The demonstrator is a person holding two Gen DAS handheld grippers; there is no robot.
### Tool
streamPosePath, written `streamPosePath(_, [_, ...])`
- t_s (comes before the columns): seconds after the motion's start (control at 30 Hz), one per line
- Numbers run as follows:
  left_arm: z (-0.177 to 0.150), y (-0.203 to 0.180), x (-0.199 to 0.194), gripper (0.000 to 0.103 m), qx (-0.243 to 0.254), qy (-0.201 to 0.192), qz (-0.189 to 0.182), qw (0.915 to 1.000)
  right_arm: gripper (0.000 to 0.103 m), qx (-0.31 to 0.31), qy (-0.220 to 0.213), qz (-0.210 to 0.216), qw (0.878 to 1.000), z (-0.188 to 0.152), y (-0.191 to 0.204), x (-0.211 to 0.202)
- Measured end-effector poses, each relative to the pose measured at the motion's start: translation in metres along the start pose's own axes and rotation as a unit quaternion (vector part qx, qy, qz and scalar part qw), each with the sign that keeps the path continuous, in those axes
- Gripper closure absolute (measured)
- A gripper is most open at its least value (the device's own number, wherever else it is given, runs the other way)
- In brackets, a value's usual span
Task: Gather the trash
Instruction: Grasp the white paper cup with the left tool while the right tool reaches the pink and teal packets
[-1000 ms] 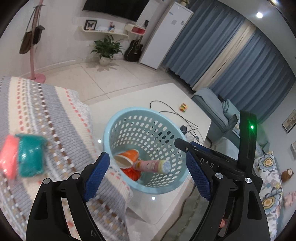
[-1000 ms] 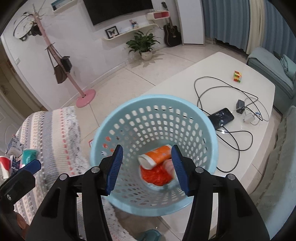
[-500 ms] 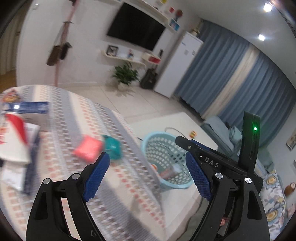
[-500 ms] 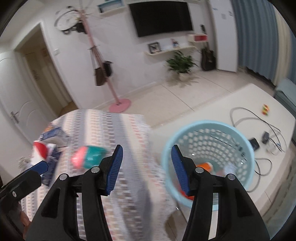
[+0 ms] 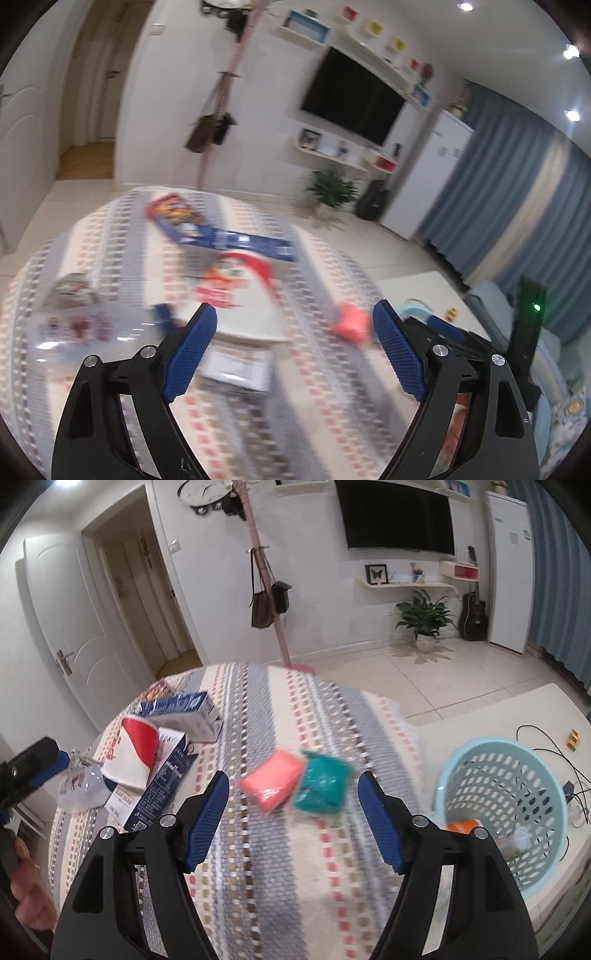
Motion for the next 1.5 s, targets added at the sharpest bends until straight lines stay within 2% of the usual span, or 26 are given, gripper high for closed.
streamPosePath(0.17, [0.007, 0.039, 0.004, 0.019, -0.002, 0.001, 0.038, 0.9993, 0.032, -0.014, -0.006, -0.044, 0.999, -0.004, 0.009, 0.012])
streamPosePath(0.3, [0.010, 0.046, 0.016, 0.019, 0.013, 0.017, 0.027, 0.9994, 0.030, -0.009, -0.021, -0.085, 0.996, -0.005, 0.003, 0.019])
streamPosePath(0.43, [0.008, 0.043, 0.034, 0.019, 0.032, 0.031, 0.036, 0.9984, 0.030, 0.012, -0.014, -0.091, 0.996, -0.007, -0.010, 0.029])
streamPosePath(0.67, [0.007, 0.046, 0.069, 0.020, 0.030, 0.055, 0.044, 0.9971, 0.030, 0.041, -0.007, -0.090, 0.995, -0.008, -0.026, 0.038])
streamPosePath(0.83, [0.009, 0.050, 0.083, 0.021, 0.009, 0.063, 0.023, 0.9977, 0.030, 0.068, -0.004, -0.083, 0.994, -0.010, -0.036, 0.041])
streamPosePath(1.0, [0.007, 0.046, 0.085, 0.035, -0.001, 0.060, -0.004, 0.9982, 0.030, 0.096, 0.010, -0.064, 0.993, -0.013, -0.045, 0.047])
streamPosePath(1.17, [0.005, 0.041, 0.083, 0.061, 0.002, 0.050, -0.020, 0.9986, 0.030, 0.107, 0.022, -0.057, 0.992, -0.013, -0.048, 0.052])
streamPosePath(1.3, [0.004, 0.040, 0.083, 0.066, 0.003, 0.043, -0.027, 0.9987, 0.031, 0.097, 0.027, -0.056, 0.993, -0.014, -0.043, 0.054])
streamPosePath(1.37, [0.004, 0.041, 0.082, 0.069, 0.004, 0.041, -0.028, 0.9988, 0.036, 0.090, 0.028, -0.059, 0.994, -0.014, -0.040, 0.054])
streamPosePath(1.43, [0.004, 0.041, 0.082, 0.073, 0.006, 0.039, -0.023, 0.9989, 0.048, 0.084, 0.034, -0.053, 0.995, -0.014, -0.038, 0.057])
streamPosePath(1.5, [0.004, 0.041, 0.081, 0.073, 0.008, 0.037, -0.018, 0.9991, 0.058, 0.078, 0.041, -0.052, 0.995, -0.015, -0.035, 0.059])
Point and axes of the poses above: each gripper's, at about its wrist camera, not at the fingertips, and x roughly the way its jaws point, y to its left, z to its top, the point moved 4 cm from there along x, roughly the way its jaws point, and after that the axes turned 2 degrees about -x, right-handed, at the moved point
